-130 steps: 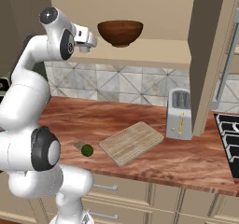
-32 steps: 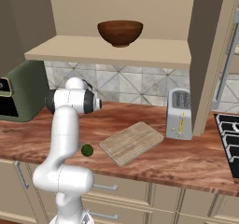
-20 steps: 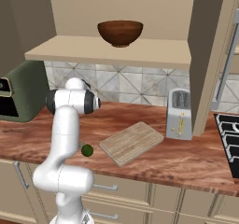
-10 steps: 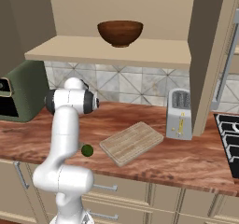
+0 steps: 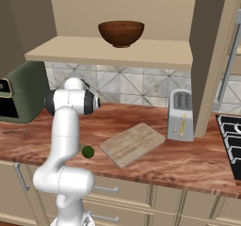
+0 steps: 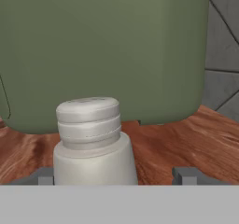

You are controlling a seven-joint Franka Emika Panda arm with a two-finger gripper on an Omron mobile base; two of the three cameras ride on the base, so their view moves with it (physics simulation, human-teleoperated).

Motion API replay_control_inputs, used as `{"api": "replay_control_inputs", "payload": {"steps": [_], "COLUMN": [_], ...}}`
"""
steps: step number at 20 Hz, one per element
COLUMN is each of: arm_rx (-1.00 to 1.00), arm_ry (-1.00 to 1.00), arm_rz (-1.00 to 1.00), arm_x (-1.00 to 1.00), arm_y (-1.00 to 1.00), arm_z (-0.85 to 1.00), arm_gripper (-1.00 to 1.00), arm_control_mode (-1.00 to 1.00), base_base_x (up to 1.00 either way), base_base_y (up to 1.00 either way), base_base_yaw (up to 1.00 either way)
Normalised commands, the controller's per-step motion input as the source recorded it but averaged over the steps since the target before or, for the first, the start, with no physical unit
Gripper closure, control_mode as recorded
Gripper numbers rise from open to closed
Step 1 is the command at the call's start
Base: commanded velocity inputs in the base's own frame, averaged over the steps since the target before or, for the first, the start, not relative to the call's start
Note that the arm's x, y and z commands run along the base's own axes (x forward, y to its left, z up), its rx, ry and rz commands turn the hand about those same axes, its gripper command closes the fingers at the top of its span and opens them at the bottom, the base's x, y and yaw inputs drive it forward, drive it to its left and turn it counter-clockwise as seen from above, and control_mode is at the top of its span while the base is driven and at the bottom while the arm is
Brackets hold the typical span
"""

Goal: Open the cabinet. Place the bowl and condiment on the counter. Then place the lime and garlic on the cutting board.

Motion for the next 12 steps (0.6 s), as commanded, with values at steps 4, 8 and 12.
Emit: {"api": "replay_control_inputs", "payload": {"steps": [4,8,12], "arm_rx": [0.01,0.0,0.0], "arm_ry": [0.03,0.0,0.04], "arm_rz": [-0.02,-0.04,0.0], "arm_x": [-0.02,-0.06,-0.02], "arm_y": [-0.2,-0.31,-0.49], "arm_z": [0.05,0.46,0.4], "arm_gripper": [-1.0,-1.0,-1.0], "arm_control_mode": [-1.0,-1.0,-1.0], "base_base_x": [0.0,0.0,0.0], "base_base_y": [0.0,0.0,0.0], "base_base_yaw": [0.0,0.0,0.0]}}
